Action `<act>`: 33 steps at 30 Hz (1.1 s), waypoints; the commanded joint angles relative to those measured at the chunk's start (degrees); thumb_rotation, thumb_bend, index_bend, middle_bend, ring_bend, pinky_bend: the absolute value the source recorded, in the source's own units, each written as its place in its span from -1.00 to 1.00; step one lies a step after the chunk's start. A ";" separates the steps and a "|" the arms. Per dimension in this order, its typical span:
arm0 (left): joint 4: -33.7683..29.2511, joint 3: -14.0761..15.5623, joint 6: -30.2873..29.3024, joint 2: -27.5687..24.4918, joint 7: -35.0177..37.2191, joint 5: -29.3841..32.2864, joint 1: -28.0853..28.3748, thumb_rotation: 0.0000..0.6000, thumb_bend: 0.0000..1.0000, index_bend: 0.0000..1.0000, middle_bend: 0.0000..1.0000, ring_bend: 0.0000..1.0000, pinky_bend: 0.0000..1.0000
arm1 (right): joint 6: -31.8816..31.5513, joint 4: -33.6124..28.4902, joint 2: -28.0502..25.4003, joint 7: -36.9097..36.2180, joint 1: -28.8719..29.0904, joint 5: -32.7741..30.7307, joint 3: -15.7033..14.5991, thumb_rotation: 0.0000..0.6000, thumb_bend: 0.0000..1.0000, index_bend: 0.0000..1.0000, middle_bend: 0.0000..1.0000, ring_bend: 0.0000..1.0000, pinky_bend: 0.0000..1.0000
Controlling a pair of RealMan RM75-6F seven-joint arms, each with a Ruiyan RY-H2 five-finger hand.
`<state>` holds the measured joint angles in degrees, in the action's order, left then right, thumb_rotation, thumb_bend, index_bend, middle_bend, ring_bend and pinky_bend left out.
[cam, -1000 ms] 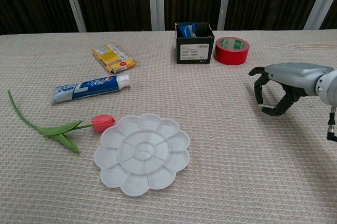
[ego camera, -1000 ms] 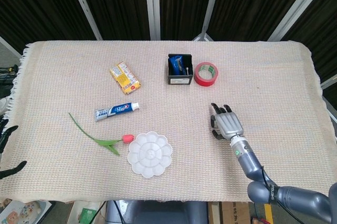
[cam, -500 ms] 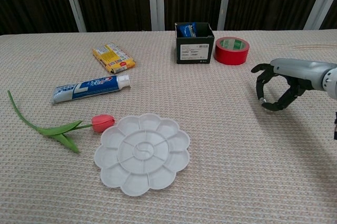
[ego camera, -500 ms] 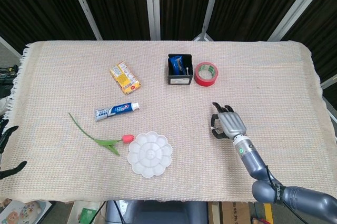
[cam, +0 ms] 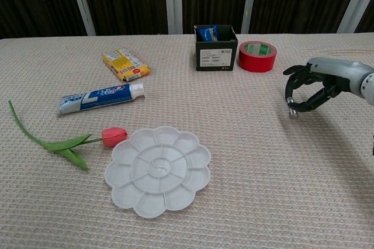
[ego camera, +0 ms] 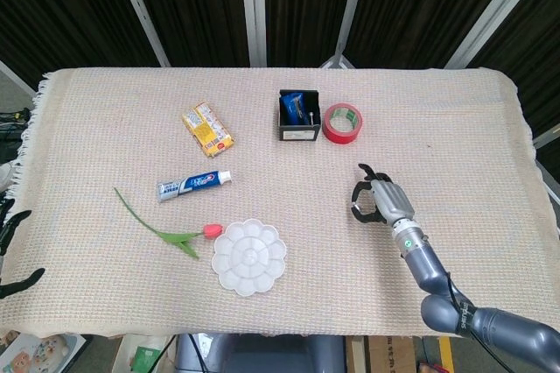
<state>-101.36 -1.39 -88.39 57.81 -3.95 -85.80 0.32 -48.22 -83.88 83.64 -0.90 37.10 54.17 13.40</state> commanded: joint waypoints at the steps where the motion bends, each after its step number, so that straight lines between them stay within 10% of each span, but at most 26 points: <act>1: -0.02 -0.02 -0.04 0.06 -0.12 0.03 -0.01 1.00 -0.50 -0.66 -1.00 -1.00 -1.00 | -1.40 2.52 1.51 -6.52 -1.85 4.42 1.19 1.00 -0.17 0.25 -0.85 -0.64 -0.82; 33: -0.25 0.02 -0.03 0.40 -1.32 0.24 -0.02 1.00 -0.50 -0.65 -1.00 -1.00 -1.00 | -0.13 13.98 6.47 -25.92 -4.02 15.15 -0.22 1.00 -0.17 0.26 -0.85 -0.64 -0.83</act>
<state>-101.60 -1.37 -88.42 58.21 -5.27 -85.56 0.31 -48.38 -69.94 90.10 -26.81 33.10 69.35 13.20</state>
